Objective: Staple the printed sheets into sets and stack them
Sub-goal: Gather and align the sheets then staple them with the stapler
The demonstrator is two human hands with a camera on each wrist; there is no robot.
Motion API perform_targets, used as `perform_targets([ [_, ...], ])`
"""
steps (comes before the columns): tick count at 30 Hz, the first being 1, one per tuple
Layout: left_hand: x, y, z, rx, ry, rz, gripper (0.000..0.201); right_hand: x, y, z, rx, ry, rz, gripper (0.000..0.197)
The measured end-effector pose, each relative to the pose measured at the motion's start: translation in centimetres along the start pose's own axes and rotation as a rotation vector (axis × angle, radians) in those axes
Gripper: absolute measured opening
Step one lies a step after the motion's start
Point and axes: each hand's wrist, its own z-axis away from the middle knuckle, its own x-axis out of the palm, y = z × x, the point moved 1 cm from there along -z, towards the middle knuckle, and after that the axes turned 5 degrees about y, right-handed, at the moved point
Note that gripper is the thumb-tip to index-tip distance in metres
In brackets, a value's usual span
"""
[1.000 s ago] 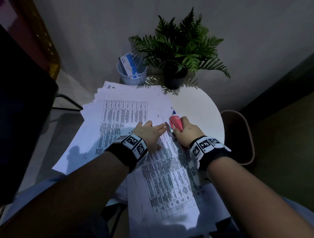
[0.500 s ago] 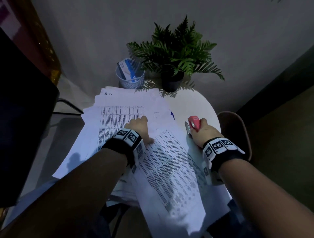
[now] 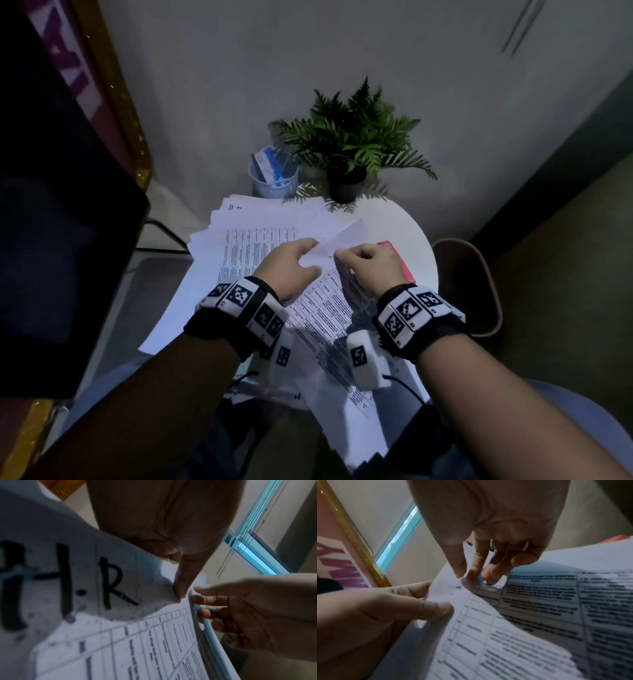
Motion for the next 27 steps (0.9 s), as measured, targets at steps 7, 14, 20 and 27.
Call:
perform_targets([
  [7,-0.6,1.0,2.7,0.067,0.047,-0.023,0.026,-1.2,-2.0,3.2,0.1,-0.022,-0.198,0.013],
  [14,-0.3,2.1,4.1,0.114,0.173,-0.009,0.019,-1.2,-1.9,4.5,-0.075,-0.045,-0.009,0.015],
  [20,-0.2,2.9,4.7,0.134,0.174,-0.007,0.015,-1.1,-2.1,5.2,-0.182,-0.024,0.058,0.012],
  [27,-0.4,3.4,5.1,0.184,0.237,0.048,0.026,-1.9,-2.7,5.3,-0.181,-0.074,-0.038,0.018],
])
